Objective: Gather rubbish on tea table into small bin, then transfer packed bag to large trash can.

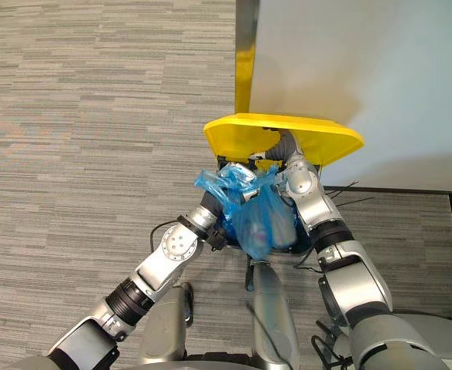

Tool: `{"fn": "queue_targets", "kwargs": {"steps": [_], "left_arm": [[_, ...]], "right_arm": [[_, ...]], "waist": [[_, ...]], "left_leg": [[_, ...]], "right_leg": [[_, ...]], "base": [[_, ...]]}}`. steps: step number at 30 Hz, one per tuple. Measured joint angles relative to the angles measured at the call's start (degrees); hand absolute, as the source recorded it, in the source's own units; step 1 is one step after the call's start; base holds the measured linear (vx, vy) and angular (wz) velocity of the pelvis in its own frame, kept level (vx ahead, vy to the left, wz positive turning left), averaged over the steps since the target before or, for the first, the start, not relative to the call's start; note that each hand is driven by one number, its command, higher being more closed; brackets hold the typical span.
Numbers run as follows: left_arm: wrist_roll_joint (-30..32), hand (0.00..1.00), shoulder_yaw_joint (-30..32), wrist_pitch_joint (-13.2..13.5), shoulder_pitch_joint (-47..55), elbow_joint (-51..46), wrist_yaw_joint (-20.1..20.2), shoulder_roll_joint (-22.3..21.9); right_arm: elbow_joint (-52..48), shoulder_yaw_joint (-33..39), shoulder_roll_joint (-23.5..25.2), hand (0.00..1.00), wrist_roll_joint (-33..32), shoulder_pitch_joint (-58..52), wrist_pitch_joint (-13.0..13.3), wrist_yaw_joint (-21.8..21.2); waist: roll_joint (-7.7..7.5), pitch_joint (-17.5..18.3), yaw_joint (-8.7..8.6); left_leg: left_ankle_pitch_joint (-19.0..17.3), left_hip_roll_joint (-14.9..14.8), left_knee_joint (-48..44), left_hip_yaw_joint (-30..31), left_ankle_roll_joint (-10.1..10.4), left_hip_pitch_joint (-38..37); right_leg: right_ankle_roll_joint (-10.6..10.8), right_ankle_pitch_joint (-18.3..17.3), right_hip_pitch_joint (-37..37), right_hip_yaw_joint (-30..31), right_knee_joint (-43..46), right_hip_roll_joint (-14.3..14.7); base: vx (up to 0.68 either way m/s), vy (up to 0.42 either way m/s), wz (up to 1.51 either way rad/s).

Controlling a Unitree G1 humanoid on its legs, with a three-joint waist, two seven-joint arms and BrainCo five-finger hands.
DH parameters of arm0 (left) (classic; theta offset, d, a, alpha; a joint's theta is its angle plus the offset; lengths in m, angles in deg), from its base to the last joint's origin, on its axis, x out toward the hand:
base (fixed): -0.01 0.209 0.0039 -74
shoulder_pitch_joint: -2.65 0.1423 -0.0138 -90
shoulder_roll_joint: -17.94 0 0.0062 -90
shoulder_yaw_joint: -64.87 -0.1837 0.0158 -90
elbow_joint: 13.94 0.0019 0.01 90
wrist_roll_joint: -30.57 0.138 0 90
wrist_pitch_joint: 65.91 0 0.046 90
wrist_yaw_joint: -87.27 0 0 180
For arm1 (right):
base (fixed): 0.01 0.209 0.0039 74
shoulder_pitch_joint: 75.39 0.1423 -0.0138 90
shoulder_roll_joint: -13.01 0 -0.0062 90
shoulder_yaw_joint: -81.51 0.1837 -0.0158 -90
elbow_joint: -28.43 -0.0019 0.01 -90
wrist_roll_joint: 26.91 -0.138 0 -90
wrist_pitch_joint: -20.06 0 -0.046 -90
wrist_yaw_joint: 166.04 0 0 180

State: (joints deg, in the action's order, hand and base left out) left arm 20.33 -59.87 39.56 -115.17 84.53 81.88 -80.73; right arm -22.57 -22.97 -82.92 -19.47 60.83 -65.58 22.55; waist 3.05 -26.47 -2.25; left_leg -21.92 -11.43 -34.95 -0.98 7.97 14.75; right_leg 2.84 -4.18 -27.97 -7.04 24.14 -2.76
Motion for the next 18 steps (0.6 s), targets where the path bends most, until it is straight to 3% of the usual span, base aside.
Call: {"fn": "queue_targets", "kwargs": {"steps": [5,12,18], "left_arm": [[3.60,1.00,1.39,-0.73,-10.16,18.44,-2.42,-2.65],[12.51,1.00,3.32,-5.17,-14.99,37.23,-2.35,-4.10],[17.24,1.00,7.20,-6.63,-16.43,40.62,-4.11,-4.56]], "right_arm": [[0.01,-0.08,0.12,0.00,-0.04,2.72,0.01,0.02],[-0.93,0.06,0.67,0.00,-0.27,4.51,0.00,0.27],[-7.00,0.31,4.73,0.00,-0.84,2.55,0.03,1.48]], "waist": [[-1.43,-1.08,-0.89],[-2.72,-3.86,-2.20],[-3.26,-4.85,-1.98]], "left_leg": [[-0.54,0.08,-2.29,0.14,-0.85,4.34],[-1.94,-1.52,-7.29,0.62,-0.46,12.00],[-3.18,-3.13,-9.98,-1.13,-0.38,15.25]], "right_leg": [[0.34,0.13,-3.55,0.18,0.45,-0.13],[0.12,0.85,-9.72,0.05,1.95,0.80],[-0.34,1.13,-12.90,0.80,2.92,1.81]], "base": [[-0.02,0.002,-0.01],[0.00,0.008,-0.07],[0.05,0.020,-0.14]]}}
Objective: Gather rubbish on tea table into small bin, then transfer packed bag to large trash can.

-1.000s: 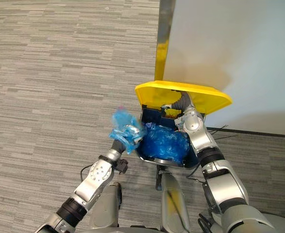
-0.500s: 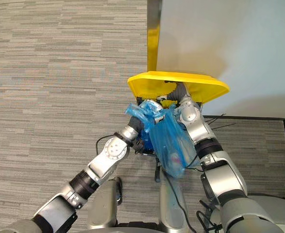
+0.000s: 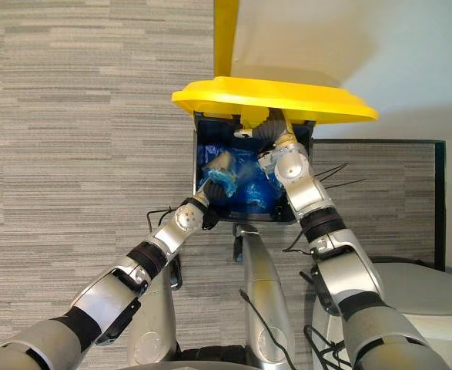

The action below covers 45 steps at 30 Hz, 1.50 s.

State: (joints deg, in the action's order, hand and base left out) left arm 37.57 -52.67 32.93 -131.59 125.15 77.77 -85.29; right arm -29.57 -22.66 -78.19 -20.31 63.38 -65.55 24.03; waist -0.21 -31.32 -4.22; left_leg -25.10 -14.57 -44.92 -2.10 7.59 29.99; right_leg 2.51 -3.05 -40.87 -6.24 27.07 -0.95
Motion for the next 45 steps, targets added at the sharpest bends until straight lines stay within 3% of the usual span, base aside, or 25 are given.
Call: {"fn": "queue_targets", "kwargs": {"steps": [1,2,13,22,27,30,32,34,37,38,39,41,43,44,45], "left_arm": [[0.25,1.00,0.53,0.00,-0.22,0.00,-0.22,-0.18],[0.54,0.00,0.95,-0.01,-0.64,0.00,-0.60,-0.46],[5.08,0.00,2.93,-1.79,-0.83,0.00,-0.37,-2.72],[6.67,0.00,2.85,-1.79,2.15,-2.57,0.74,-3.76],[5.94,0.00,2.82,-1.37,7.05,-2.70,1.45,-1.12],[3.37,0.00,3.61,-0.62,11.13,-2.88,2.02,3.30],[0.66,0.00,6.22,0.20,15.20,-4.43,2.11,7.36],[-1.97,0.00,9.94,0.95,21.38,-8.28,2.29,11.42],[-4.03,0.00,16.13,1.75,32.00,-13.59,3.10,14.89],[-4.42,0.00,18.64,1.77,36.40,-15.62,3.30,16.02],[-5.26,0.00,21.18,1.99,40.59,-16.81,3.55,16.07],[-5.54,0.00,25.00,2.09,46.57,-16.97,4.42,15.94],[-6.36,0.00,27.57,2.06,52.32,-17.79,4.75,15.46],[-6.40,0.00,29.60,2.05,55.67,-19.58,5.40,15.44],[-6.44,0.00,30.33,1.95,56.65,-19.97,5.68,14.88]], "right_arm": [[-0.04,0.00,0.40,0.00,0.00,-0.04,0.00,0.00],[-0.51,0.00,1.11,0.00,0.00,-0.33,-0.01,0.01],[-9.79,-0.03,3.36,0.00,-0.49,-2.20,0.00,1.02],[-17.99,0.11,3.37,0.00,-0.40,-9.84,0.31,0.83],[-18.52,0.30,3.30,0.00,-0.38,-17.58,1.43,-0.40],[-16.96,1.52,3.17,0.00,-0.20,-22.65,1.67,-1.67],[-16.47,3.49,3.09,0.00,0.20,-26.32,1.79,-2.60],[-16.48,4.98,3.17,0.00,0.32,-31.63,2.46,-3.05],[-16.46,5.39,3.00,0.00,0.81,-40.02,3.17,-4.92],[-16.43,5.50,2.94,0.00,0.86,-43.92,3.38,-5.51],[-16.07,5.68,3.11,0.00,0.93,-47.55,3.79,-6.84],[-13.85,6.73,3.82,0.00,1.05,-52.82,4.27,-8.56],[-11.76,8.11,4.01,0.00,1.42,-57.97,4.36,-9.85],[-9.87,9.60,4.53,0.00,1.89,-60.12,4.81,-10.90],[-8.89,10.59,4.86,0.00,2.07,-60.91,4.91,-11.25]], "waist": [[0.00,0.00,0.00],[-0.01,0.00,0.01],[-0.03,0.04,0.37],[-0.59,0.52,1.80],[-2.59,2.90,1.91],[-3.06,3.19,1.98],[-3.24,3.28,2.04],[-4.79,4.02,2.46],[-5.27,4.78,3.31],[-5.38,6.14,3.30],[-5.42,7.52,3.93],[-5.32,9.53,3.30],[-5.41,12.64,3.26],[-6.85,14.21,3.26],[-6.36,14.46,3.11]], "left_leg": [[-0.11,-0.14,-0.09,-0.34,-0.17,-0.04],[-0.45,-0.38,-0.35,-0.68,-0.39,0.01],[-1.75,-1.58,-2.22,-1.96,-0.51,2.26],[-1.68,-2.39,-2.68,-0.99,-0.41,-0.70],[-0.57,-2.41,-0.15,-0.87,1.11,-3.76],[0.25,-2.40,0.89,-0.11,1.33,-7.68],[0.61,-1.44,1.22,-0.12,1.08,-10.28],[2.00,0.81,3.50,-1.57,0.20,-13.11],[2.86,1.61,5.04,-3.35,-0.88,-16.73],[3.85,0.97,6.14,-4.02,-2.16,-16.77],[5.69,-0.10,8.89,-5.71,-2.96,-17.15],[8.21,-0.45,13.13,-5.73,-2.70,-19.01],[9.76,-0.21,15.93,-5.80,-2.51,-19.46],[10.02,0.29,16.82,-5.60,-2.09,-19.34],[10.47,0.62,17.74,-5.28,-1.62,-19.16]], "right_leg": [[0.00,0.00,-0.01,0.11,0.00,0.03],[0.00,0.00,-0.09,0.24,0.00,0.14],[-0.17,-0.17,-3.28,1.20,1.60,0.92],[-0.64,-0.47,0.84,-0.22,1.82,0.67],[0.14,-1.22,3.72,-1.35,1.67,-0.09],[-0.25,-1.97,7.90,-2.40,1.70,-0.21],[-0.26,-2.03,10.48,-2.61,1.74,-0.86],[-0.16,-1.89,11.89,-1.30,1.66,-2.52],[0.65,1.11,15.99,-0.79,-2.78,-2.91],[4.23,3.57,17.36,-0.10,-7.50,-2.64],[2.64,1.98,15.93,-0.58,-0.93,-2.37],[-0.44,-1.69,17.03,-0.50,14.12,-2.32],[-0.34,-5.32,21.62,-0.03,19.56,-3.05],[0.45,-6.05,23.00,-0.27,17.64,-3.16],[0.90,-5.74,23.43,-0.96,16.10,-2.74]], "base": [[0.02,0.029,-0.10],[0.01,0.018,-0.08],[0.01,-0.004,-0.09],[-0.03,-0.026,0.10],[-0.02,-0.042,0.19],[0.00,-0.022,0.21],[-0.04,0.042,0.15],[-0.08,0.073,0.06],[-0.10,0.081,-0.15],[-0.21,0.080,-0.36],[-0.19,0.057,-0.29],[-0.12,-0.011,-0.02],[-0.07,-0.050,-0.01],[-0.09,-0.051,-0.13],[-0.12,-0.047,-0.21]]}}
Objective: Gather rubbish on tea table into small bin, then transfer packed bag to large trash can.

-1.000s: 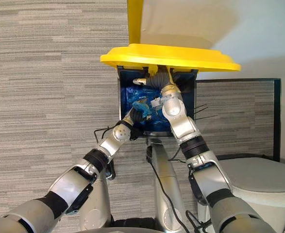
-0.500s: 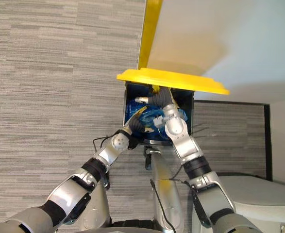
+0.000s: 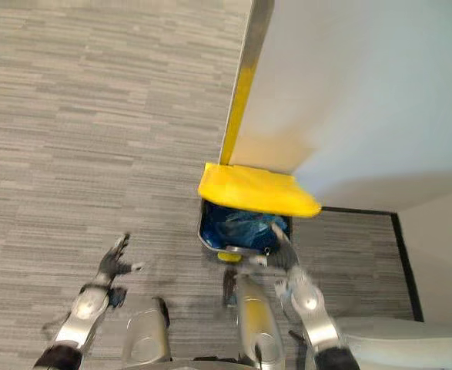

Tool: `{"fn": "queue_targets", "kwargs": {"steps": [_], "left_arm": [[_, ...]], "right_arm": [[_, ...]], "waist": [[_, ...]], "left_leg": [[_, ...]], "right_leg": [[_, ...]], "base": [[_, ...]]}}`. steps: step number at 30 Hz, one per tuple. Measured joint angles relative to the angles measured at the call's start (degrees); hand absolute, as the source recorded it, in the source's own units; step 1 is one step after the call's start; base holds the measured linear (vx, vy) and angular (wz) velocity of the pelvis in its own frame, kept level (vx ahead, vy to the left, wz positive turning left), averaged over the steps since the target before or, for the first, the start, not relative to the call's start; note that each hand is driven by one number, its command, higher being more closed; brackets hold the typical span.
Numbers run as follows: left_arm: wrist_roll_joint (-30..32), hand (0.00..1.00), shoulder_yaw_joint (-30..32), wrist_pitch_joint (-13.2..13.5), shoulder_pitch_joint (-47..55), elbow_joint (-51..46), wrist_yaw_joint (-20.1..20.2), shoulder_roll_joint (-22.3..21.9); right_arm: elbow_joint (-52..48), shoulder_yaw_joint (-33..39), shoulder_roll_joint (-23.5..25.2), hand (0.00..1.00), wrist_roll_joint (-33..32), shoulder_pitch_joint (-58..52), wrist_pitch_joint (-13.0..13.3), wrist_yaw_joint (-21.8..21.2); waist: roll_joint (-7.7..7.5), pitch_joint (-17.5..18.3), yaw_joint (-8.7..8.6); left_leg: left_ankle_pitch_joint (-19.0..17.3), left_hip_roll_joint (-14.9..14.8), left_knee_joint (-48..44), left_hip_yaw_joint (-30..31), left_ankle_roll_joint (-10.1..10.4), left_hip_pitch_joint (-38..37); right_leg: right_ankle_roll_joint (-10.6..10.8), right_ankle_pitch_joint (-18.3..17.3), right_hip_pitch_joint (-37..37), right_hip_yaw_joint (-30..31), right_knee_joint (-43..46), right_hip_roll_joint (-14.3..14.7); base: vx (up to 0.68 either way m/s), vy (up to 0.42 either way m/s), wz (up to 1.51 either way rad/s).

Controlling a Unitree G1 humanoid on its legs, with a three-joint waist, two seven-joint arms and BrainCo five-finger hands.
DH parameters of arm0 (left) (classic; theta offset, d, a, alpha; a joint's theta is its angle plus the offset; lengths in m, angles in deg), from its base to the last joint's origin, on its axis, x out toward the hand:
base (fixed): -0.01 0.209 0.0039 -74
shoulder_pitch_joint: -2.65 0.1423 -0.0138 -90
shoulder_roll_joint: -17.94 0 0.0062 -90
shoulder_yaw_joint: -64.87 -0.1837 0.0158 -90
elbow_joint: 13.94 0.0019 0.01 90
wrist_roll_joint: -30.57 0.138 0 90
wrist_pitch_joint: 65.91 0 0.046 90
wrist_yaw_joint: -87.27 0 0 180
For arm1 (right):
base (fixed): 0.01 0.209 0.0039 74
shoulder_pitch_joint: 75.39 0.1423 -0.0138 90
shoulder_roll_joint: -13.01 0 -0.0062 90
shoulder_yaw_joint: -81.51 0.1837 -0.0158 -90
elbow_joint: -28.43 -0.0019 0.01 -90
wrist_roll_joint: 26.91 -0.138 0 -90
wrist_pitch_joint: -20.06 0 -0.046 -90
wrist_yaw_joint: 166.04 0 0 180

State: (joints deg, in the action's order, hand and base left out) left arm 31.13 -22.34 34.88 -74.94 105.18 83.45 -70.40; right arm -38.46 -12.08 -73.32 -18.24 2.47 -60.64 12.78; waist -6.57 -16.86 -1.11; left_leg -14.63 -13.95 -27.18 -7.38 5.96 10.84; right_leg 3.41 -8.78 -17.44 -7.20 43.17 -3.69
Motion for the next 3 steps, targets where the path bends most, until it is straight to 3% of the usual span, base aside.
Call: {"fn": "queue_targets", "kwargs": {"steps": [1,3], "left_arm": [[-0.03,0.00,0.26,-0.20,2.07,-0.39,0.23,-1.76],[-0.17,0.00,0.76,-0.19,5.70,-3.42,0.74,-3.46]], "right_arm": [[1.75,1.84,0.95,0.00,0.21,-2.10,0.07,-0.24],[2.17,1.89,1.52,0.00,0.59,-5.89,0.54,-0.35]], "waist": [[1.88,2.02,0.42],[-0.47,4.98,0.08]], "left_leg": [[1.92,-1.50,4.03,0.31,0.12,0.00],[5.52,0.10,8.34,-2.05,0.37,-1.41]], "right_leg": [[0.33,-0.74,2.35,-0.25,-6.76,1.93],[0.45,-5.29,4.98,0.00,-8.11,-0.12]], "base": [[-0.08,-0.110,-0.22],[0.02,-0.151,-0.11]]}}
